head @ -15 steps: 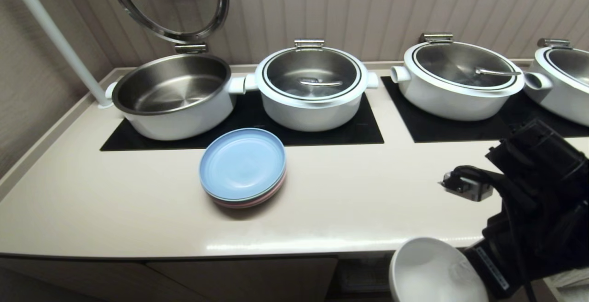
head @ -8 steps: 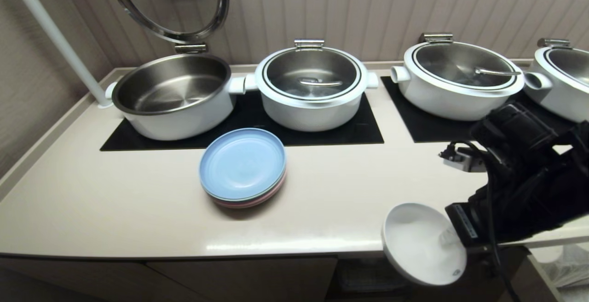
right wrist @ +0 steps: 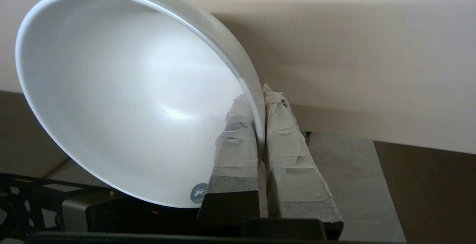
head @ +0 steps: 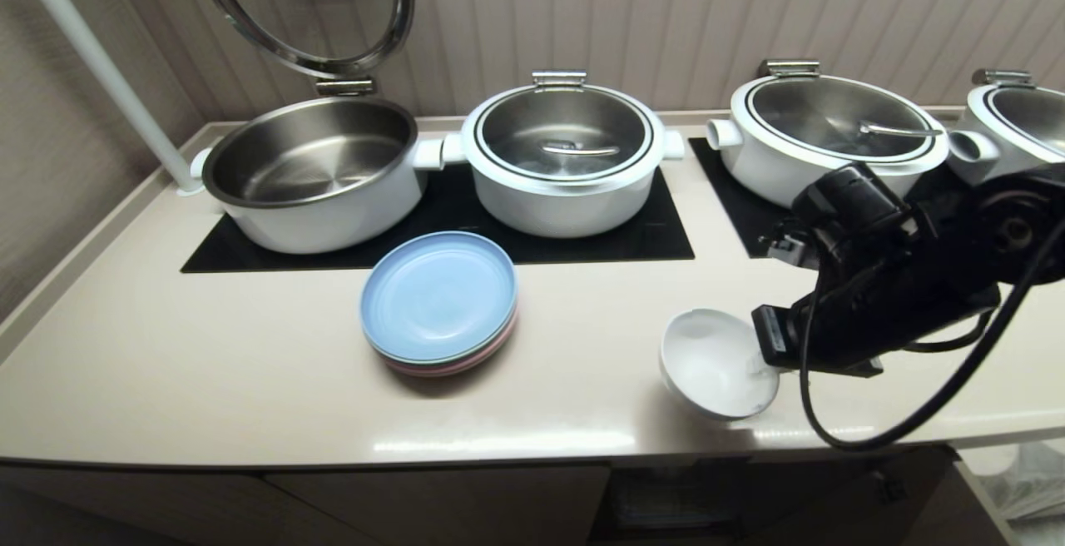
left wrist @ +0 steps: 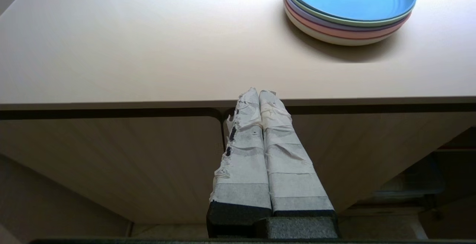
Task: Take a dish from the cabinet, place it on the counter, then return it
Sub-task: Place it on the table
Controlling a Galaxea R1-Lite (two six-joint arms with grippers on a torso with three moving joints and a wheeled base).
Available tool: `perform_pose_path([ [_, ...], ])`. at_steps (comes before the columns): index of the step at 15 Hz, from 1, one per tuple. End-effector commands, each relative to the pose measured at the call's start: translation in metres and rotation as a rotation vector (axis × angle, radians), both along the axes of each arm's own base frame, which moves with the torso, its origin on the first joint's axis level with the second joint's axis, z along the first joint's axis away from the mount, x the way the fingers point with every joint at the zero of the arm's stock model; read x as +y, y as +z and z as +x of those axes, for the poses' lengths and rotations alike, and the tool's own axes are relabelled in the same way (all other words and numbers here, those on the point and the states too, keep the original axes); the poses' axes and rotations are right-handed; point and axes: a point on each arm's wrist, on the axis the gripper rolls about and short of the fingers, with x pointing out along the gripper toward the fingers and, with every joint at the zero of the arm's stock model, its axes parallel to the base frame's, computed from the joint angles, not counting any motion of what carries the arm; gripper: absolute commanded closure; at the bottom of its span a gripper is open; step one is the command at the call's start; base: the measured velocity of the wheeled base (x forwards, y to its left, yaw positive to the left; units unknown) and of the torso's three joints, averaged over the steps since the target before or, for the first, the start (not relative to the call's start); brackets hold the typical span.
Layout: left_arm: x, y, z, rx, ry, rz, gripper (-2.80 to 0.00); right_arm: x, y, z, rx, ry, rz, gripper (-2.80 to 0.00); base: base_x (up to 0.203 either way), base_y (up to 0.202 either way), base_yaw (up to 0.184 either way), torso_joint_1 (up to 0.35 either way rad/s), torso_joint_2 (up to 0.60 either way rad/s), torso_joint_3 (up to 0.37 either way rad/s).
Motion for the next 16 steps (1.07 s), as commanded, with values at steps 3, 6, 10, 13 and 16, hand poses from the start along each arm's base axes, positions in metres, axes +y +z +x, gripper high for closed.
perform_pose_path([
  [3, 0.000, 0.000, 0.000, -0.001, 0.000, -0.001, 0.00, -0.010, -0.006, 0.026, 0.024, -0.057, -0.008, 0.00, 0.000, 0.000, 0.000, 0.000, 0.00, 0.000],
  [6, 0.000, 0.000, 0.000, 0.000, -0.002, -0.001, 0.00, -0.014, -0.002, 0.031, 0.046, -0.065, -0.020, 0.00, 0.000, 0.000, 0.000, 0.000, 0.00, 0.000],
  [10, 0.000, 0.000, 0.000, 0.000, 0.000, -0.001, 0.00, -0.014, -0.006, 0.031, 0.068, -0.037, -0.043, 0.00, 0.000, 0.000, 0.000, 0.000, 0.00, 0.000],
  [13, 0.000, 0.000, 0.000, -0.001, -0.002, -0.001, 0.00, -0.013, -0.010, 0.033, 0.077, -0.036, -0.047, 0.00, 0.000, 0.000, 0.000, 0.000, 0.00, 0.000],
  [16, 0.000, 0.000, 0.000, 0.000, 0.000, -0.001, 0.00, -0.013, -0.014, 0.034, 0.090, -0.036, -0.052, 0.00, 0.000, 0.000, 0.000, 0.000, 0.00, 0.000],
])
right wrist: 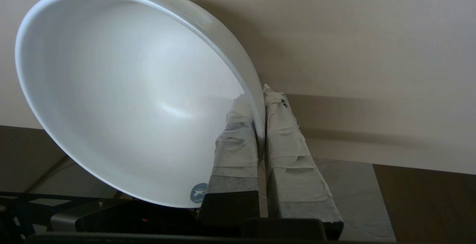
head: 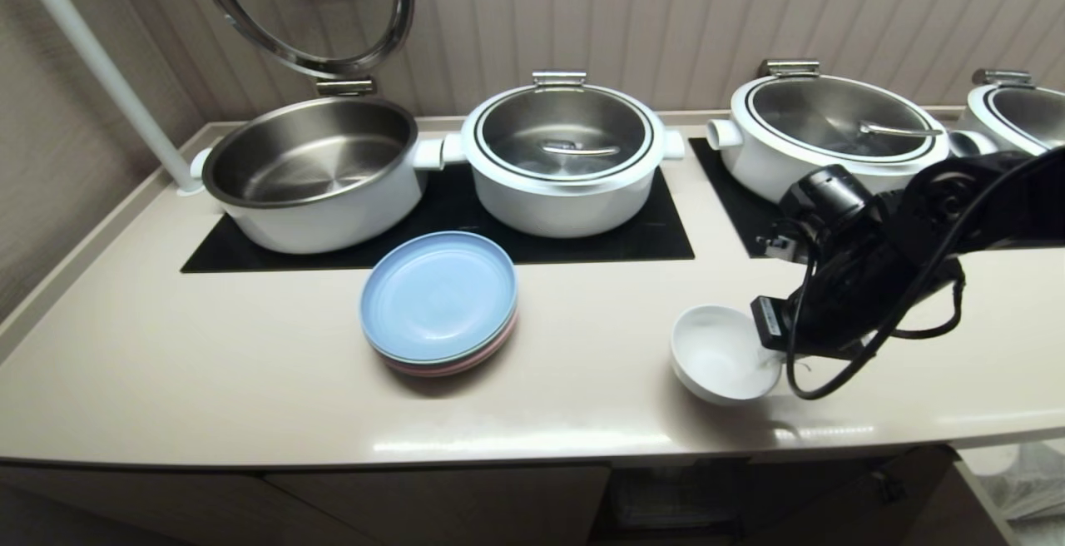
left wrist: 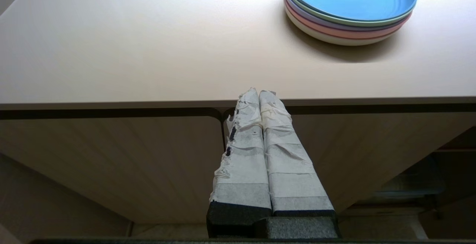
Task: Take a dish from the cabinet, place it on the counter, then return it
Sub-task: Place it on the table
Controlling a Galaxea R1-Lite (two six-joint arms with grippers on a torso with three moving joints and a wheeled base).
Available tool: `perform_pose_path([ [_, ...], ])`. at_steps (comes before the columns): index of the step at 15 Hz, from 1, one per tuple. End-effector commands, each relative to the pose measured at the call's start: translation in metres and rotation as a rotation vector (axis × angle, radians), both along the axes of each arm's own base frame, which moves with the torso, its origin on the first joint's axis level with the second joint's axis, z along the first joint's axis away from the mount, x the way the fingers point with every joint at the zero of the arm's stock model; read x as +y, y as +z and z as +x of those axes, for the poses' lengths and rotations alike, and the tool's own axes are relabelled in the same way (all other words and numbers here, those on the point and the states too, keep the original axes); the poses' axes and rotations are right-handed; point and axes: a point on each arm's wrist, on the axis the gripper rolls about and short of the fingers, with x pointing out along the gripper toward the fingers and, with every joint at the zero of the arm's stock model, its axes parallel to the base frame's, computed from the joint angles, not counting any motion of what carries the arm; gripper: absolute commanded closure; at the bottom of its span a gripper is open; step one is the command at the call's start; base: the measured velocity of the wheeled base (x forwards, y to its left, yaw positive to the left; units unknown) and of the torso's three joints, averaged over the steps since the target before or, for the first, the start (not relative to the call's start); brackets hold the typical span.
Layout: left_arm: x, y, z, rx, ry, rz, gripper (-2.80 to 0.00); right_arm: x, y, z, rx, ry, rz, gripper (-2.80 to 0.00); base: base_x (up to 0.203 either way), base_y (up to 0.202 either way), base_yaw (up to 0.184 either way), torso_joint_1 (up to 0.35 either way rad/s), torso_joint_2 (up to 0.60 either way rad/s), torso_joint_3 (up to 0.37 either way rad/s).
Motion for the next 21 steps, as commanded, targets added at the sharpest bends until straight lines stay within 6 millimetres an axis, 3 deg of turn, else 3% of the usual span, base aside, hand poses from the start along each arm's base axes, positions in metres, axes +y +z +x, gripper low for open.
perform_pose_path([
  [1, 0.000, 0.000, 0.000, 0.000, 0.000, 0.000, 0.00, 0.001, -0.004, 0.001, 0.016, -0.001, -0.003, 0.00, 0.000, 0.000, 0.000, 0.000, 0.00, 0.000],
  [14, 0.000, 0.000, 0.000, 0.000, -0.001, 0.000, 0.00, 0.003, -0.015, 0.009, 0.037, 0.002, -0.011, 0.00, 0.000, 0.000, 0.000, 0.000, 0.00, 0.000],
  [15, 0.000, 0.000, 0.000, -0.001, 0.002, 0.000, 0.00, 0.003, -0.015, 0.009, 0.036, 0.002, -0.011, -2.80, 0.000, 0.000, 0.000, 0.000, 0.00, 0.000],
  [21, 0.000, 0.000, 0.000, 0.000, -0.001, 0.000, 0.00, 0.003, -0.013, 0.010, 0.023, 0.002, -0.007, -2.80, 0.000, 0.000, 0.000, 0.000, 0.00, 0.000],
])
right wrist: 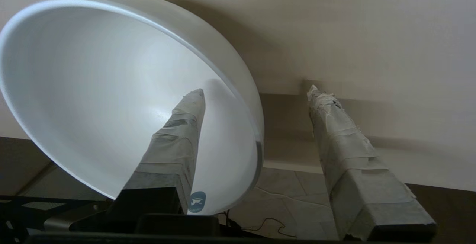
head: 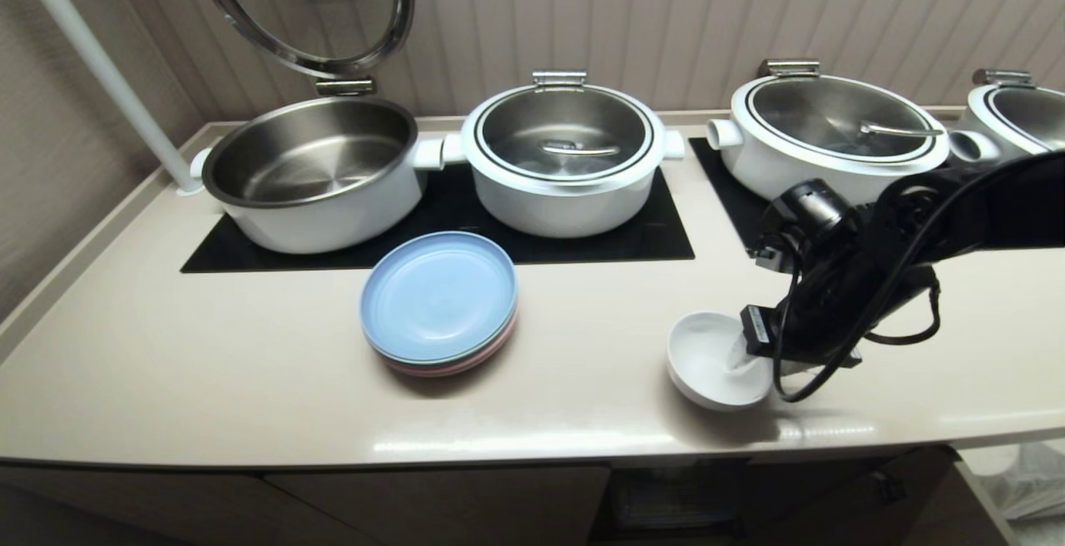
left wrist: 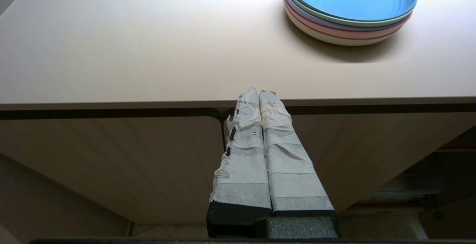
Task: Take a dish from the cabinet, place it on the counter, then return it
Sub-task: Place it on the table
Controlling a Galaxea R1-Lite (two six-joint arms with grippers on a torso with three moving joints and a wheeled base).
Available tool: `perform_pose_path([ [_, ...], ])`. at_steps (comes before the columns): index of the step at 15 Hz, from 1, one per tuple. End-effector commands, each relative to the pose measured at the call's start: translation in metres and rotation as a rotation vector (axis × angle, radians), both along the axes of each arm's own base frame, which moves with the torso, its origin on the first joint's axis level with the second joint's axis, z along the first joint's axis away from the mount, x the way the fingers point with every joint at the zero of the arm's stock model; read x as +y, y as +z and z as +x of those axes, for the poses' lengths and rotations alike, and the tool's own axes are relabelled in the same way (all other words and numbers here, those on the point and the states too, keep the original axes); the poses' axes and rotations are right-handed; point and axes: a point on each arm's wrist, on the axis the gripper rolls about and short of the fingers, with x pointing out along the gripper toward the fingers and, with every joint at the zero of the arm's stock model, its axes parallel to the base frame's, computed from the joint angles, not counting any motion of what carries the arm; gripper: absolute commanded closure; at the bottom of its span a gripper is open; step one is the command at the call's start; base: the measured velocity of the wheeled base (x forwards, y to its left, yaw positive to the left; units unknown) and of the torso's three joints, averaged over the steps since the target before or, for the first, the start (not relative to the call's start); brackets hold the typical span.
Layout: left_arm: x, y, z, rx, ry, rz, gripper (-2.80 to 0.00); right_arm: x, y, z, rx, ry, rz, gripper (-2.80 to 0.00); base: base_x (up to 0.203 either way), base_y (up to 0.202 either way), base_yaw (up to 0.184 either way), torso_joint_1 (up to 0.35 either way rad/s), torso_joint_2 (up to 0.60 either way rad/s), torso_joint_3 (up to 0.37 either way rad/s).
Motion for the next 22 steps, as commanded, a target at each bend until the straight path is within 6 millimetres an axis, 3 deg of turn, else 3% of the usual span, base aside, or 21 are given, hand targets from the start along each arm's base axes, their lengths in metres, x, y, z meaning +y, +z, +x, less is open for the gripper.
perform_pose_path([
  [1, 0.000, 0.000, 0.000, 0.001, 0.001, -0.001, 0.00, 0.000, 0.004, 0.001, -0.017, -0.003, 0.008, -2.80, 0.000, 0.000, 0.000, 0.000, 0.00, 0.000],
  [9, 0.000, 0.000, 0.000, 0.001, -0.001, -0.001, 0.00, 0.000, 0.022, -0.003, -0.082, 0.003, 0.027, -2.80, 0.000, 0.000, 0.000, 0.000, 0.00, 0.000],
  [18, 0.000, 0.000, 0.000, 0.001, 0.001, -0.001, 0.00, -0.004, 0.043, -0.035, -0.123, 0.023, 0.040, -2.80, 0.000, 0.000, 0.000, 0.000, 0.00, 0.000],
  [19, 0.000, 0.000, 0.000, 0.000, 0.000, -0.001, 0.00, -0.004, 0.044, -0.040, -0.126, 0.025, 0.041, 0.00, 0.000, 0.000, 0.000, 0.000, 0.00, 0.000],
  [22, 0.000, 0.000, 0.000, -0.001, 0.000, -0.001, 0.00, -0.008, 0.050, -0.054, -0.140, 0.029, 0.046, 0.00, 0.000, 0.000, 0.000, 0.000, 0.00, 0.000],
])
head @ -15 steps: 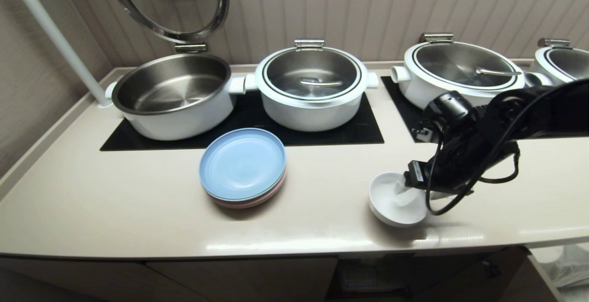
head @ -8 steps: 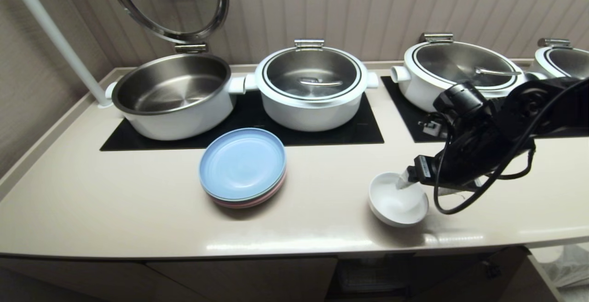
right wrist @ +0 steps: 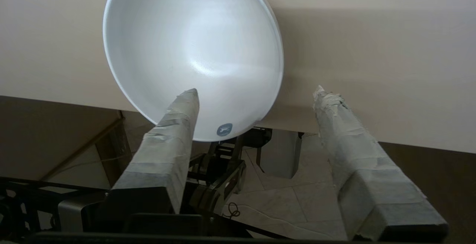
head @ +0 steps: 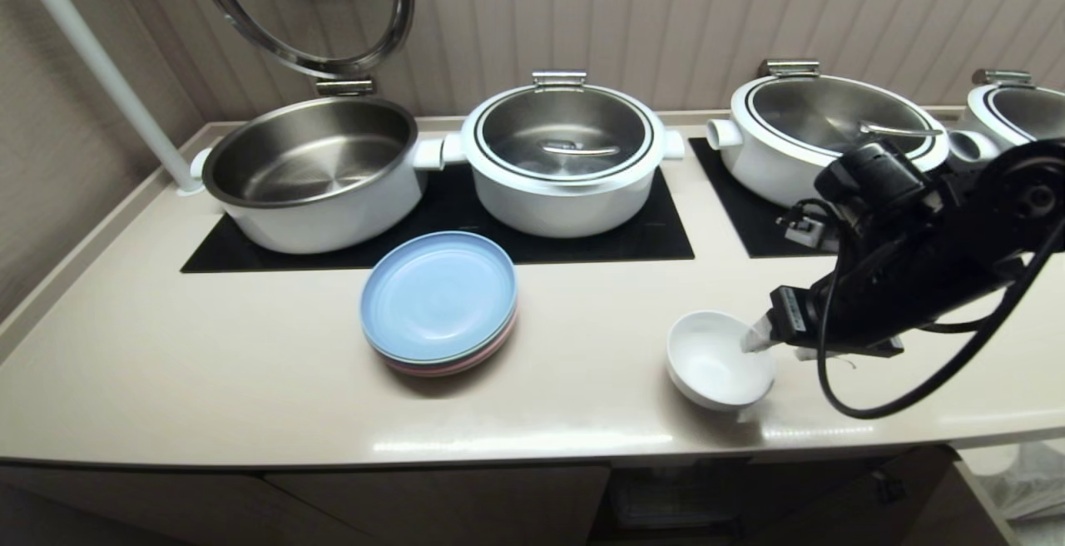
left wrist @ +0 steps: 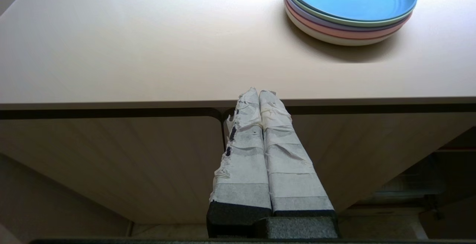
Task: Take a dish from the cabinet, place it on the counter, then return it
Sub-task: Place it on the table, then pick up the bowl from the table
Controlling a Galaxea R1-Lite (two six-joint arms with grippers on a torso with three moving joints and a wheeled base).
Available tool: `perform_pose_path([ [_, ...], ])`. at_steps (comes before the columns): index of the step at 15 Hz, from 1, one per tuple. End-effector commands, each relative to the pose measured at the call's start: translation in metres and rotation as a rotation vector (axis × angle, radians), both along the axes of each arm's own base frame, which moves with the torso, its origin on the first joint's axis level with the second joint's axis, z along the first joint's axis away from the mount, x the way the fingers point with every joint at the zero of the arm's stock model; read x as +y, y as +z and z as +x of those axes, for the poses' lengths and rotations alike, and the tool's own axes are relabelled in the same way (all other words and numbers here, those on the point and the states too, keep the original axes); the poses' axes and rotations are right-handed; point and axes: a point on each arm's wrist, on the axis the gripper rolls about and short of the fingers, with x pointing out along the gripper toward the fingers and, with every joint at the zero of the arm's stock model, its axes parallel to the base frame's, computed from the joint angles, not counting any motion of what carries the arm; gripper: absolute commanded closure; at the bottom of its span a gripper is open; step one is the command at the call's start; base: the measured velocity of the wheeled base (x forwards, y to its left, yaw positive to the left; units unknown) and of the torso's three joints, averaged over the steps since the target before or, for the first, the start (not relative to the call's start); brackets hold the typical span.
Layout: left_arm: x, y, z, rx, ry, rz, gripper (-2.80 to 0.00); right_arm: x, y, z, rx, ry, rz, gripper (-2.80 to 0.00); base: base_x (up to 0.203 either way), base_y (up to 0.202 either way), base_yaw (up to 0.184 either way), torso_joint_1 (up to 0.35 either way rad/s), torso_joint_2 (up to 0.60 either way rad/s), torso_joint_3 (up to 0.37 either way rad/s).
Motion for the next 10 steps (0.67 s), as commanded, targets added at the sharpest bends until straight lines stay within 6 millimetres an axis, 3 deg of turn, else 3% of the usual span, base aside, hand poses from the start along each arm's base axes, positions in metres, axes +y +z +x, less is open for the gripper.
perform_pose_path([
  [1, 0.000, 0.000, 0.000, 0.000, 0.000, -0.001, 0.00, -0.004, 0.009, -0.013, -0.022, 0.003, 0.008, 0.00, 0.000, 0.000, 0.000, 0.000, 0.00, 0.000],
  [6, 0.000, 0.000, 0.000, -0.001, -0.001, -0.001, 0.00, -0.012, 0.034, -0.036, -0.116, -0.008, 0.022, 0.00, 0.000, 0.000, 0.000, 0.000, 0.00, 0.000],
  [10, 0.000, 0.000, 0.000, 0.000, 0.000, -0.001, 0.00, -0.020, 0.042, -0.053, -0.234, -0.073, -0.029, 0.00, 0.000, 0.000, 0.000, 0.000, 0.00, 0.000],
])
